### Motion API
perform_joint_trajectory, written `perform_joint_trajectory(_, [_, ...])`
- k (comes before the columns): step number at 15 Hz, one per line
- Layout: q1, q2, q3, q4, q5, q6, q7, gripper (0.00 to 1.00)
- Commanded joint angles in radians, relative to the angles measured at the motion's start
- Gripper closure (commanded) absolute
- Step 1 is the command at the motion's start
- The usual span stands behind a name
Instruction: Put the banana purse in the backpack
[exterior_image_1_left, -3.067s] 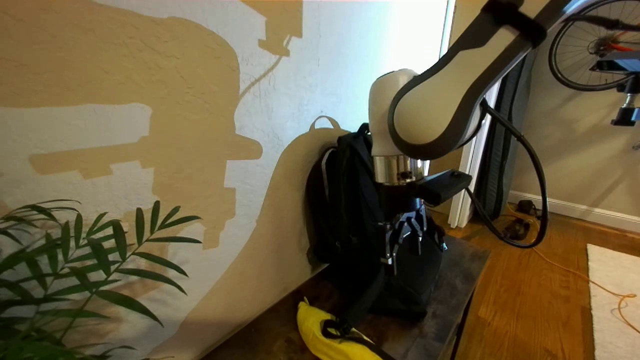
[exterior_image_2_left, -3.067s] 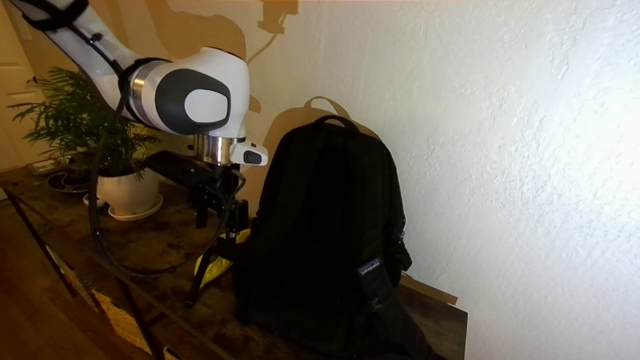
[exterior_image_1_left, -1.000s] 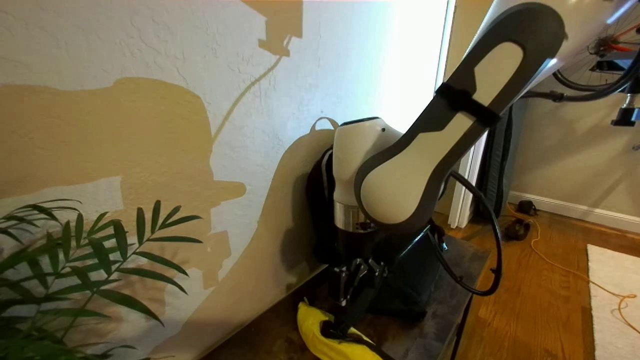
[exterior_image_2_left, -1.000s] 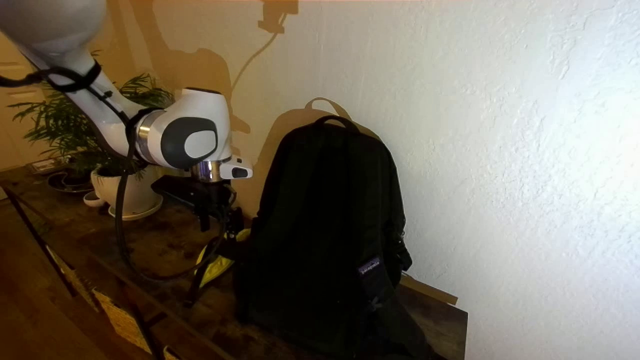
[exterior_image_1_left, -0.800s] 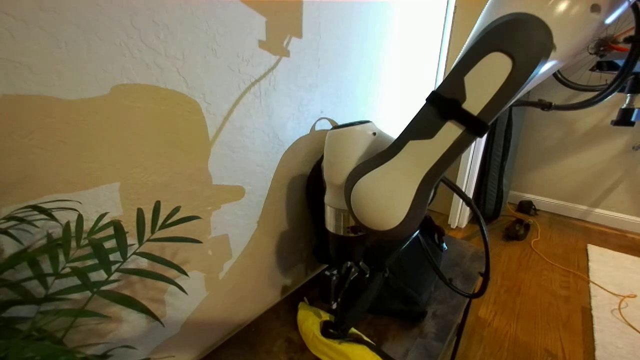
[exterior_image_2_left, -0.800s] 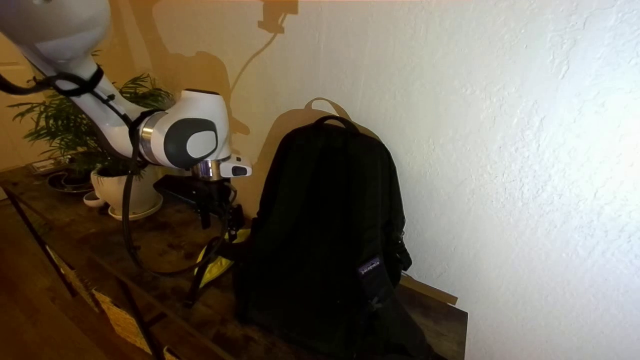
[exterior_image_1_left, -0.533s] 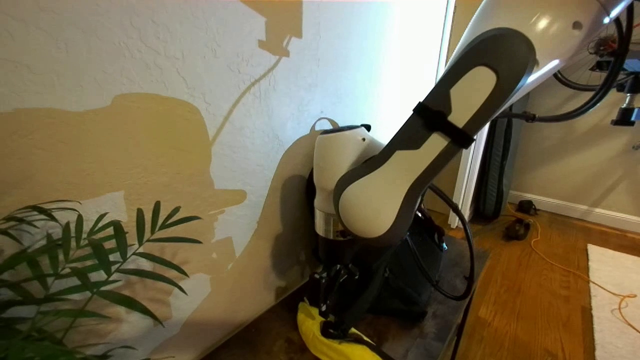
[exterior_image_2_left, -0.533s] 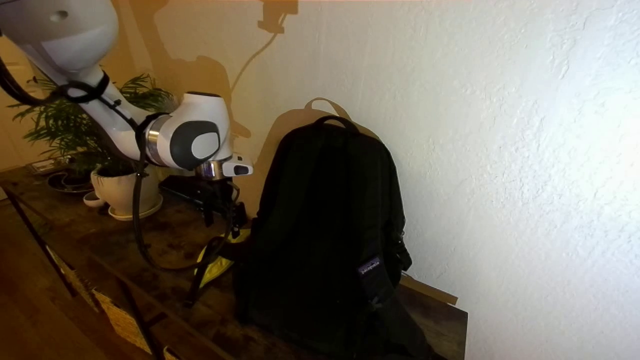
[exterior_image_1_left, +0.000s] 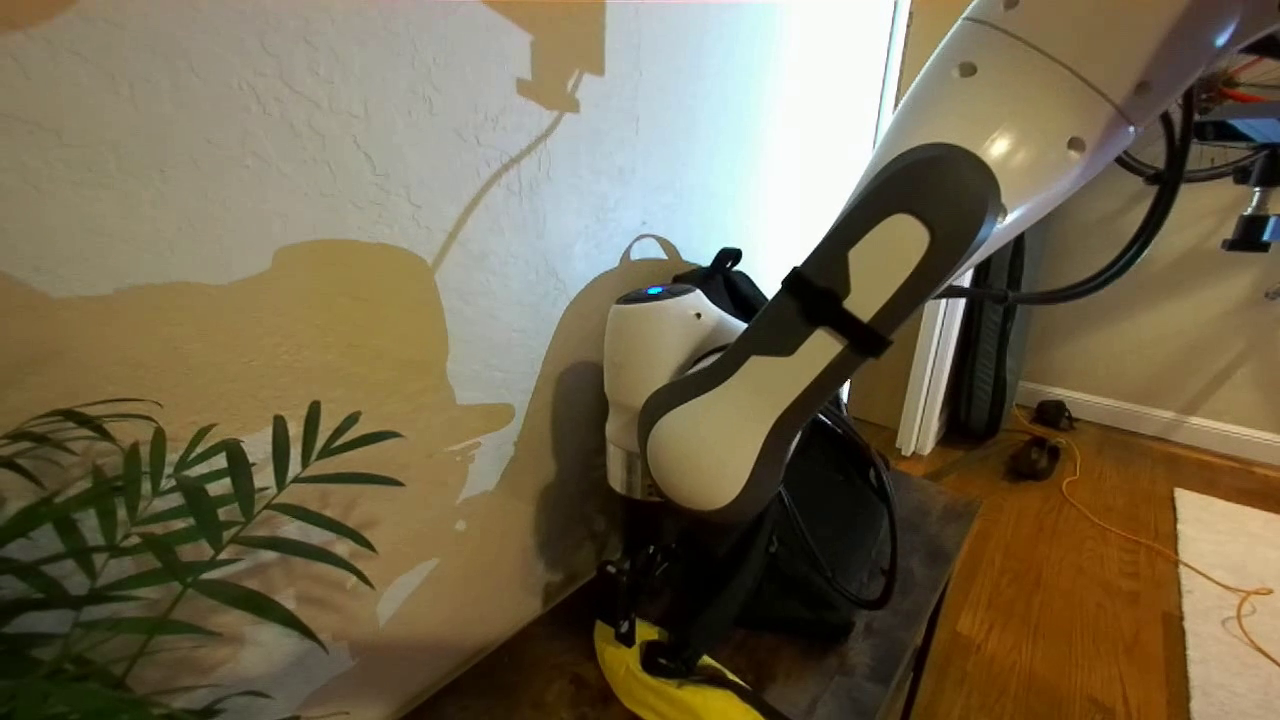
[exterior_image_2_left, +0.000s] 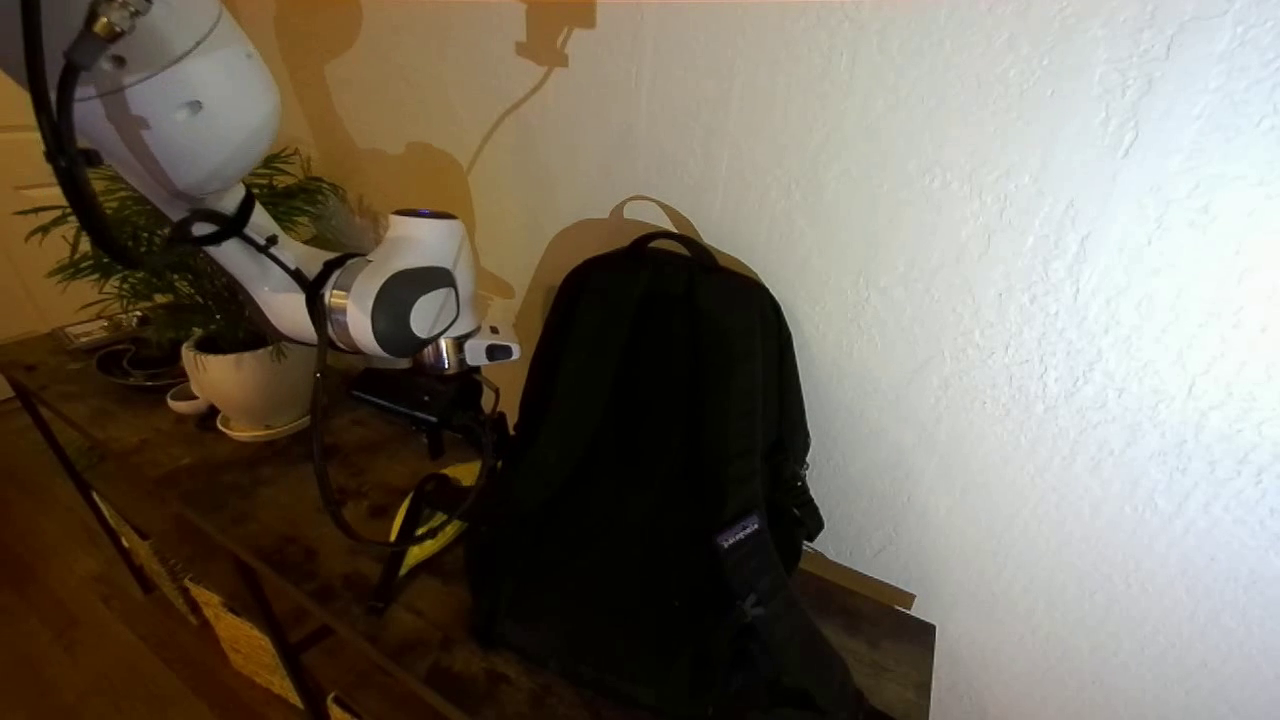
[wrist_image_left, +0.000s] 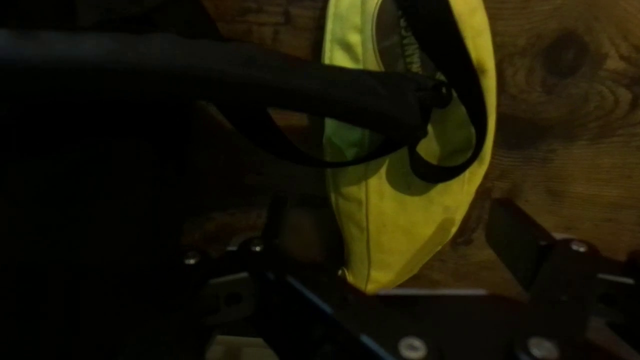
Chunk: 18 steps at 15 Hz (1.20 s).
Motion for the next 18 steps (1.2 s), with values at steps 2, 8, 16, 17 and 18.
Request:
perform_joint_trajectory(2, [-0.028, 0.063, 0.014, 0.094, 0.0, -0.031, -0.047, 0.0])
perform_joint_trajectory(8, [-0.073, 0.135, 0.046, 0.182, 0.025, -0.068, -0.088, 0.0])
perform_joint_trajectory(16, [-0.092, 0.136, 0.068, 0.223, 0.044, -0.118, -0.097, 0.0])
perform_joint_trajectory(17, [-0.091, 0.132, 0.067, 0.22, 0.044, -0.115, -0.095, 0.0])
perform_joint_trajectory(18, [-0.089, 0.126, 0.064, 0.213, 0.043, -0.112, -0.092, 0.0])
